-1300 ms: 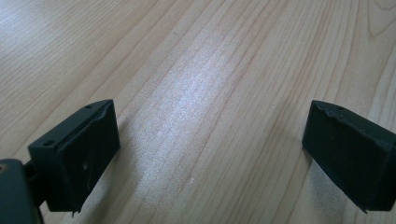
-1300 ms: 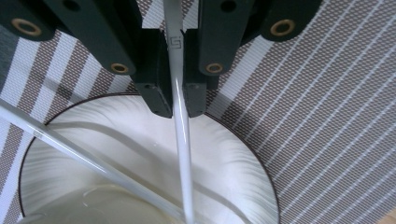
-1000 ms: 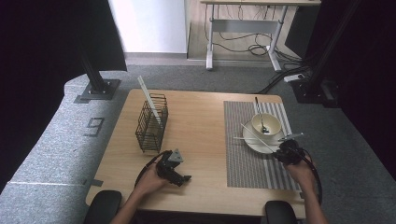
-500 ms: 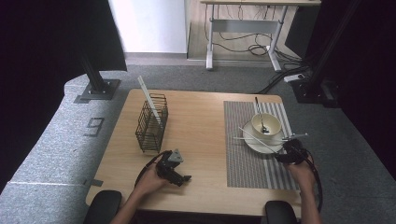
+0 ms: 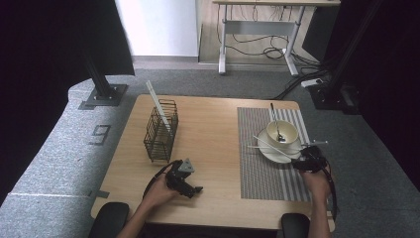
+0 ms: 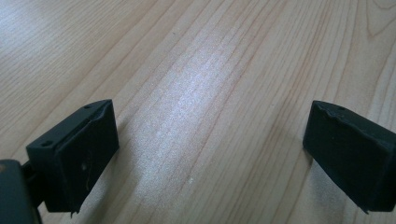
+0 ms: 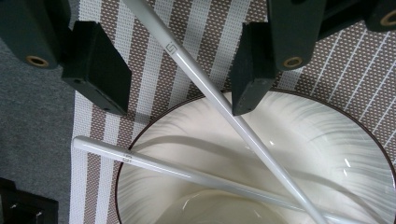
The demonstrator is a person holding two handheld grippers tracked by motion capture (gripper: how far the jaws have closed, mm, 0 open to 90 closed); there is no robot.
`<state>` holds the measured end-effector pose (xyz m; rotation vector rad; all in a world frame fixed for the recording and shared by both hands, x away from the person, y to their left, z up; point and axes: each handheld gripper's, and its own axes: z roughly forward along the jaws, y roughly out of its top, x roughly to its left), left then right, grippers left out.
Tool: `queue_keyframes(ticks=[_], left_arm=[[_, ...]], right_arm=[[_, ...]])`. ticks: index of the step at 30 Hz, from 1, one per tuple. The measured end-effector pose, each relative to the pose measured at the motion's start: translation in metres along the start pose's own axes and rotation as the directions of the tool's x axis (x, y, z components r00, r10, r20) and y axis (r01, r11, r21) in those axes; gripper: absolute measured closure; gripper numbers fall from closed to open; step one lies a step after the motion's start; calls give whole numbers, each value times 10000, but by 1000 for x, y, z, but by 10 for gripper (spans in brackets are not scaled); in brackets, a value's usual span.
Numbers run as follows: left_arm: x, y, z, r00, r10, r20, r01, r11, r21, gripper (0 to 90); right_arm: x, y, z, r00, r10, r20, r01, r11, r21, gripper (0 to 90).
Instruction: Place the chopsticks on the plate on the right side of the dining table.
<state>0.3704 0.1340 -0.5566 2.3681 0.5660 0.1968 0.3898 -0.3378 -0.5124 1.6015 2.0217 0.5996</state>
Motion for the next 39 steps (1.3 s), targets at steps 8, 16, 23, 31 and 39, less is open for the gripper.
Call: queue_keyframes(ticks=[8, 16, 23, 31, 39], left_arm=[[0, 1, 0, 10000, 18, 26, -18, 10000, 27, 32], [0, 1, 0, 10000, 22, 31, -22, 10000, 28, 32], [1, 0, 1, 10000, 38, 49, -38, 10000, -34, 19], [0, 1, 2, 10000, 24, 44, -23, 10000, -41, 6], [0, 1, 3, 10000, 16, 38, -16, 10000, -33, 2]], right_arm=[[-3, 0, 1, 9995, 99, 285, -92, 9996, -269, 359], [-8, -1, 3, 9978, 363, 559, -334, 9981, -509, 355], [-11, 1, 5, 9949, 492, 884, -425, 9962, -760, 353], [-10, 4, 14, 9932, 249, 1141, -161, 9968, -777, 353], [-13, 6, 16, 9909, 213, 1327, -90, 9957, -926, 350]])
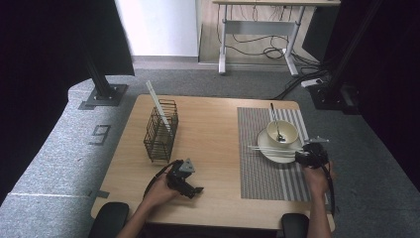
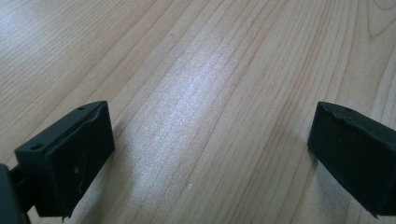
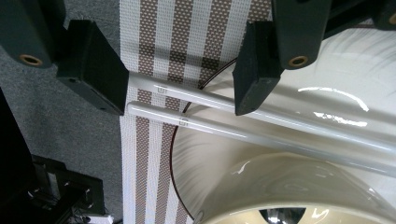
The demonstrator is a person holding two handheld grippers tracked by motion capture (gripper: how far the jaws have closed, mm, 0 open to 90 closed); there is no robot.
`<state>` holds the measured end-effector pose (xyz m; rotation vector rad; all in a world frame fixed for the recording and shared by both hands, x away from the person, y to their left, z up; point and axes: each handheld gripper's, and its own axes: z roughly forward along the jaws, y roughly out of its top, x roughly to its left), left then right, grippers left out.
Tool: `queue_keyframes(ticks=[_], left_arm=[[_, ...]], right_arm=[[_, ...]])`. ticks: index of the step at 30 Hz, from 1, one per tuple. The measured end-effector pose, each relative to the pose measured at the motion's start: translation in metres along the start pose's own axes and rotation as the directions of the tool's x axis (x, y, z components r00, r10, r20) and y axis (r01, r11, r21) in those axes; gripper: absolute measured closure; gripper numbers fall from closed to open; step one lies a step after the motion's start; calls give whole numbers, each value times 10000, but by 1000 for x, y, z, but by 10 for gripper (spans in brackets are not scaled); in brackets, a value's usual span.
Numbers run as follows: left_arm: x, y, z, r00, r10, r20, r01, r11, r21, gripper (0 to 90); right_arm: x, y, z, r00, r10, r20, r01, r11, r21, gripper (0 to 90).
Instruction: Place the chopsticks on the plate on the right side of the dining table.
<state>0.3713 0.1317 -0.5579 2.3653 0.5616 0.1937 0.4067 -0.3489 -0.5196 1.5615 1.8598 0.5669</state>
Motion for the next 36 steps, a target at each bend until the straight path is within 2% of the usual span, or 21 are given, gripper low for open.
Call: queue_keyframes(ticks=[8, 14, 16, 19, 22, 24, 26, 31, 36], left_arm=[[0, 0, 0, 10000, -15, -17, 15, 10000, 4, 1], [0, 0, 0, 10000, -17, -19, 17, 10000, 4, 1], [0, 0, 0, 10000, -22, -20, 22, 10000, 2, 1], [0, 0, 0, 10000, -22, -23, 22, 10000, 4, 1], [0, 0, 0, 10000, -22, -22, 22, 10000, 4, 1], [0, 0, 0, 10000, -21, -22, 21, 10000, 5, 1], [0, 0, 0, 10000, -21, -22, 21, 10000, 4, 1], [0, 0, 0, 10000, -24, -22, 24, 10000, 3, 1], [0, 0, 0, 10000, -24, -22, 24, 10000, 4, 1]], right_arm=[[2, 0, -6, 9998, 12, -221, -18, 9997, -249, 335], [13, 0, -17, 9942, -125, -1066, 43, 9970, -767, 255], [21, -1, -19, 9879, -230, -1537, 93, 9959, -897, 180], [33, -4, -20, 9773, -481, -2064, 283, 9948, -981, 131], [42, -6, -20, 9545, -549, -2931, 231, 9935, -1110, 117], [47, -6, -19, 9422, -553, -3304, 117, 9911, -1323, 71], [51, -6, -18, 9385, -548, -3408, 97, 9911, -1327, 49], [64, -9, -9, 9429, -866, -3217, 491, 9912, -1227, 0], [72, -9, -3, 9295, -1184, -3494, 717, 9870, -1436, 0]])
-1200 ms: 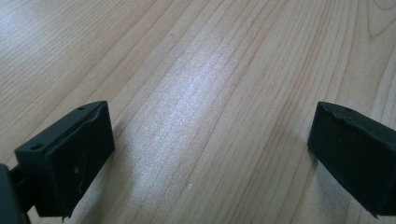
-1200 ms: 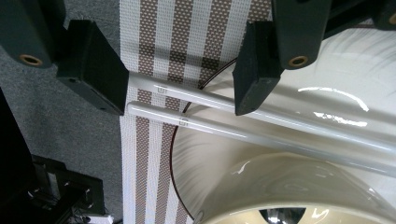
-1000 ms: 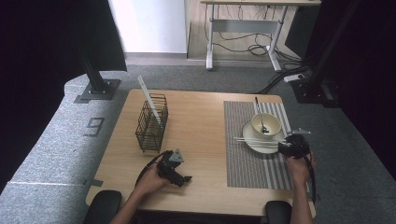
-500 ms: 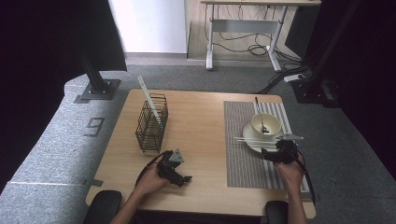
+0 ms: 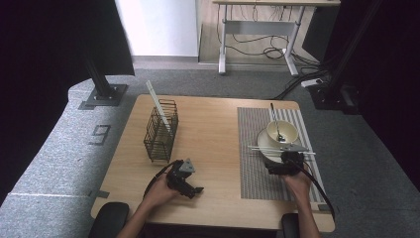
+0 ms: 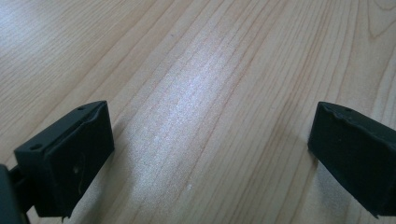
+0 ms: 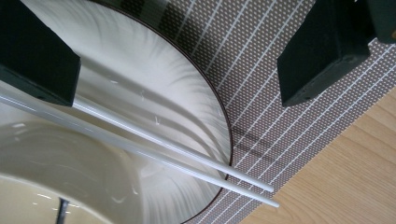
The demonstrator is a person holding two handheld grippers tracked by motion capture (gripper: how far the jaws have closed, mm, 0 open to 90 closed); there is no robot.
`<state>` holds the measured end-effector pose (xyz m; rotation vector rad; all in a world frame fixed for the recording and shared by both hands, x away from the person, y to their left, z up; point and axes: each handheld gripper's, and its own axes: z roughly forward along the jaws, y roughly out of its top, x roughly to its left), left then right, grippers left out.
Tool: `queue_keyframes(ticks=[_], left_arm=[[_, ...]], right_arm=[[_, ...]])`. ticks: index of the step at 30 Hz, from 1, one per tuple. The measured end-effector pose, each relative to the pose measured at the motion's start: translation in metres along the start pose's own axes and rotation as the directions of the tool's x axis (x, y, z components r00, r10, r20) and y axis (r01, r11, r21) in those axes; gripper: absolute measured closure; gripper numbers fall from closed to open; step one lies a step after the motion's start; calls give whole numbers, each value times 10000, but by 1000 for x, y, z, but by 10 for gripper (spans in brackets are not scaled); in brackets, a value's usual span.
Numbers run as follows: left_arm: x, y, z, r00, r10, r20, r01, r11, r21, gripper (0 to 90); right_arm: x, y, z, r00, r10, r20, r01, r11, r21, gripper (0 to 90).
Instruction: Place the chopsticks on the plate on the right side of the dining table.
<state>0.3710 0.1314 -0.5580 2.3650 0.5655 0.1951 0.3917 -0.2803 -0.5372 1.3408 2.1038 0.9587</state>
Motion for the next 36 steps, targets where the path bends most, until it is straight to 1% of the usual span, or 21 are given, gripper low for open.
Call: queue_keyframes(ticks=[8, 10, 16, 21, 25, 28, 30, 32, 34, 36], left_arm=[[0, 0, 0, 10000, 11, 5, -11, 10000, 3, 0], [0, 0, 0, 10000, 10, 4, -10, 10000, 2, 0], [0, 0, 0, 10000, 12, 7, -12, 10000, 2, 0], [0, 0, 0, 10000, 13, 7, -13, 10000, 2, 0], [0, 0, 0, 10000, 16, 10, -16, 10000, 5, 0], [0, 0, 0, 10000, 16, 9, -16, 10000, 6, 0], [0, 0, 0, 10000, 17, 9, -17, 10000, 5, 0], [0, 0, 0, 10000, 18, 9, -18, 10000, 6, 0], [0, 0, 0, 10000, 15, 9, -15, 10000, 5, 0], [0, 0, 0, 10000, 15, 9, -15, 10000, 5, 0]], right_arm=[[1, 0, 10, 9990, -446, -42, 446, 9990, 55, 0], [1, 0, 12, 9983, -589, 18, 589, 9982, 96, 0], [-1, 1, 15, 9984, -557, 21, 557, 9984, 127, 0], [-4, 1, 16, 9973, -703, 190, 699, 9973, 209, 0], [-6, 1, 15, 9977, -651, 176, 648, 9978, 126, 0], [-7, 1, 14, 9982, -595, 117, 593, 9981, 161, 0], [-8, 2, 10, 9989, -469, 79, 469, 9989, 21, 0], [-10, 3, 4, 9997, -234, 20, 234, 9995, -201, 0], [-15, 3, -1, 10000, -23, 96, 27, 9993, -378, 0], [-21, 1, -6, 9989, 96, 451, -75, 9989, -454, 0]])
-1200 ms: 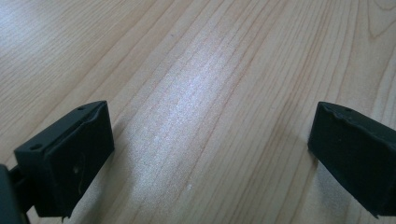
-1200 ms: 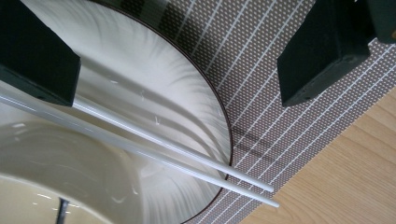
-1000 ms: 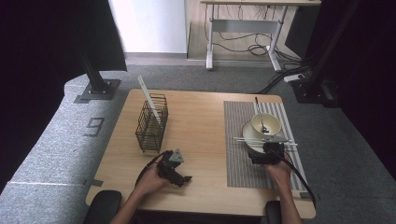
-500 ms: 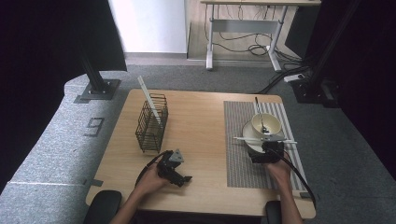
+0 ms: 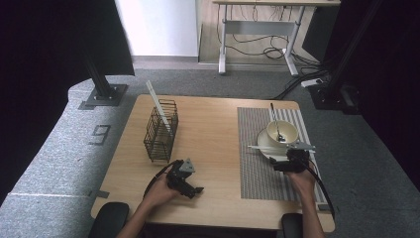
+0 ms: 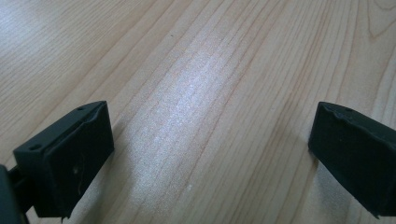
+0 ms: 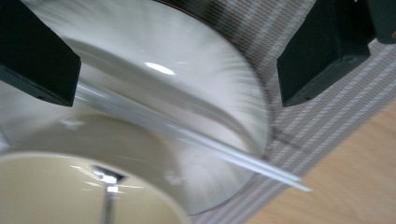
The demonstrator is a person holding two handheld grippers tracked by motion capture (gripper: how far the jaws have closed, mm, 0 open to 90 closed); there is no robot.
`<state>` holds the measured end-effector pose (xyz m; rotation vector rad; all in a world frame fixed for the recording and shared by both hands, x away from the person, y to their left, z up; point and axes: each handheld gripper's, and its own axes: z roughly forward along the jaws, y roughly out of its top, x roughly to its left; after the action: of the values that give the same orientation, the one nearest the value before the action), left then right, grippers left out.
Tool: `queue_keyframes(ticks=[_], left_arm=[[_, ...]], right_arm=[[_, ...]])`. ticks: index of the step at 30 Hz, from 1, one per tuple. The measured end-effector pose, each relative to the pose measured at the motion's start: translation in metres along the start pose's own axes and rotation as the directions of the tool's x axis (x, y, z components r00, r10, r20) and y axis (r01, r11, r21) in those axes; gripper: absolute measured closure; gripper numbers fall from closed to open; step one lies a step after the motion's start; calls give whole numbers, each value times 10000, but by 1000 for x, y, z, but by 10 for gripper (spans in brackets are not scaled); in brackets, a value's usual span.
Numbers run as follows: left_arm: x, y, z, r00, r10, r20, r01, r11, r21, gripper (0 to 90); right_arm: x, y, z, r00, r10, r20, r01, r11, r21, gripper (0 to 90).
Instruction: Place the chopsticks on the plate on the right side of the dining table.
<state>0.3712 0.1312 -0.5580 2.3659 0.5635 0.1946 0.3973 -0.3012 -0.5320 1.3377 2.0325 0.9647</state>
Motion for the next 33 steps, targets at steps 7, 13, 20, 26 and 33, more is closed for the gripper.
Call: queue_keyframes(ticks=[7, 13, 20, 26, 33], left_arm=[[0, 0, 0, 10000, 1, 0, -1, 10000, 0, 0], [0, 0, 0, 10000, 5, 1, -5, 10000, 3, 0], [0, 0, 0, 10000, 5, 0, -5, 10000, 3, 0], [0, 0, 0, 10000, 6, 2, -6, 10000, 1, 0], [0, 0, 0, 10000, 13, 6, -13, 10000, -2, 0]], right_arm=[[-24, -7, -11, 9913, 1004, 851, -1003, 9949, -51, 0], [-44, -17, -19, 9723, 1363, 1900, -1355, 9906, -169, 0], [-53, -26, -18, 9591, 1470, 2419, -1467, 9890, -194, 37], [-61, -29, -15, 9554, 1746, 2380, -1723, 9846, -307, 53], [-69, -32, -11, 9547, 2033, 2175, -1989, 9791, -421, 62]])
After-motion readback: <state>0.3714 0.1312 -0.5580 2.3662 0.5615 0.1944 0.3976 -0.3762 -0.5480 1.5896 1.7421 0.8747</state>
